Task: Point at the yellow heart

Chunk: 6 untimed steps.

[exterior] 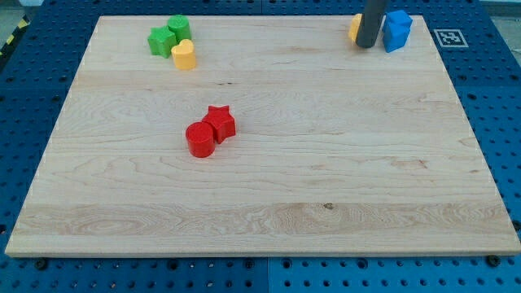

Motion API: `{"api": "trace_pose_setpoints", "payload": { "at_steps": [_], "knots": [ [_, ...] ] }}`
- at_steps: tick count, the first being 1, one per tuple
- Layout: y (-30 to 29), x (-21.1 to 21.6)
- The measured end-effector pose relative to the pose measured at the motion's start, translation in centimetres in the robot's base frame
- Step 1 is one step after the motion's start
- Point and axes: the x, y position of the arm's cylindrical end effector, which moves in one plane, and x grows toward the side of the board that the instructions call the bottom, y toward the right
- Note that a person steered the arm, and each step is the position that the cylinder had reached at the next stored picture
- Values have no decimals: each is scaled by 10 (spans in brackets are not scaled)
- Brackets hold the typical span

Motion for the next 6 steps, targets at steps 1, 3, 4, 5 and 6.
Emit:
{"api": "trace_pose_setpoints", "payload": {
  "at_steps": [1, 3, 4, 5, 6],
  "knots": [
    [-36, 27],
    [-136, 123],
    [-197, 133],
    [-251, 131],
    [-307, 110]
  ]
}}
